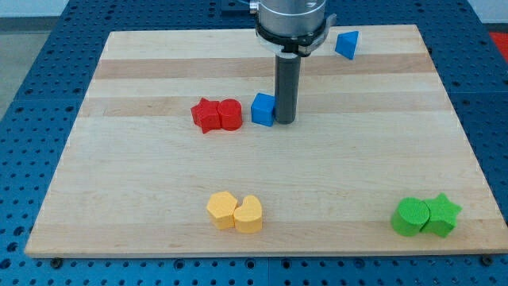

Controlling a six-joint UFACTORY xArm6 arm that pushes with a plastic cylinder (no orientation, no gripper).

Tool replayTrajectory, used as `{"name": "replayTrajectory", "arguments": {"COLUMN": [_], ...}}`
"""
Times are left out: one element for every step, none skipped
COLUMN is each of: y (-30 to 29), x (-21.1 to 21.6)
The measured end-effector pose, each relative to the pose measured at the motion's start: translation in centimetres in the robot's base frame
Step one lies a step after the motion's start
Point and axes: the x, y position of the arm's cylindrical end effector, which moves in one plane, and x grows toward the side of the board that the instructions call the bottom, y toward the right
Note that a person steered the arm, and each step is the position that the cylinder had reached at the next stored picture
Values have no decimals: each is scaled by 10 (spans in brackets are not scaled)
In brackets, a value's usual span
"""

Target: Move the arm in between the red circle and blue cube

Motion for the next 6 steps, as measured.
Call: {"name": "replayTrajectory", "arguments": {"y": [18, 23, 22, 7, -20, -46], "x": [-5, -30, -56, -65, -65, -56]}}
